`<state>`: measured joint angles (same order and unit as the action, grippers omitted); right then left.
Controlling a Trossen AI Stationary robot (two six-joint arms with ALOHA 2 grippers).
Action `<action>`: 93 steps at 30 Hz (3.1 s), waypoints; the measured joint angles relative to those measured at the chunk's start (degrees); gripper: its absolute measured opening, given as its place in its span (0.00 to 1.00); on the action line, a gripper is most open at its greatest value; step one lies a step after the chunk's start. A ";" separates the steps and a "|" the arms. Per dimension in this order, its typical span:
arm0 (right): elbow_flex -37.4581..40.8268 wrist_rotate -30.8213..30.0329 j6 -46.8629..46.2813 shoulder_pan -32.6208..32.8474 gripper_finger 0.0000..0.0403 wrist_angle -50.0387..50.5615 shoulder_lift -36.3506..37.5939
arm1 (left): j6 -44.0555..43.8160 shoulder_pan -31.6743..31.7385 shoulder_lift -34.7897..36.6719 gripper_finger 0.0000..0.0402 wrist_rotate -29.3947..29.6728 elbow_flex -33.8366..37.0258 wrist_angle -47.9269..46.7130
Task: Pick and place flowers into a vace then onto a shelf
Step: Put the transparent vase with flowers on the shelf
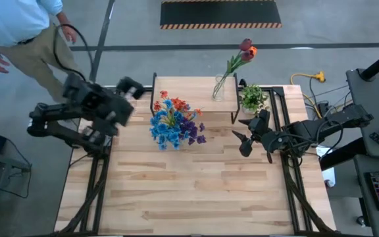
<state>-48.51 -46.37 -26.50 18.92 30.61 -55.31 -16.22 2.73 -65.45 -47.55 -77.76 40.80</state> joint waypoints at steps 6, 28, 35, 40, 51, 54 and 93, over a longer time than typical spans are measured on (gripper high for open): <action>0.00 0.00 0.16 0.00 0.60 0.04 0.00 | 9.91 -5.05 -5.87 0.25 5.19 -8.29 -13.15; 0.00 1.90 4.24 0.02 0.60 0.07 0.00 | 24.55 -19.74 -23.33 0.25 32.89 -19.13 -17.91; 0.00 2.45 4.69 0.02 0.60 0.07 0.00 | 23.79 -23.29 -26.35 0.25 36.96 -19.27 -15.63; 0.00 4.76 6.08 -0.07 0.60 -0.47 0.00 | 14.16 -24.32 -29.71 0.25 33.49 -19.25 -10.76; 0.00 9.47 6.75 -0.07 0.60 -3.09 -0.02 | 12.05 -24.35 -36.19 0.25 34.83 -20.08 -1.90; 0.00 10.51 6.56 -0.04 0.60 -3.13 -0.02 | 14.68 -25.41 -35.62 0.25 39.01 -20.38 -7.05; 1.41 18.20 6.97 -0.04 0.60 -3.07 0.00 | 12.96 -49.09 -34.52 0.25 136.66 -3.04 -26.85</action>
<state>-47.10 -28.16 -19.53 18.88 27.55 -55.31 -3.26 -46.36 -99.97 89.11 -80.80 13.94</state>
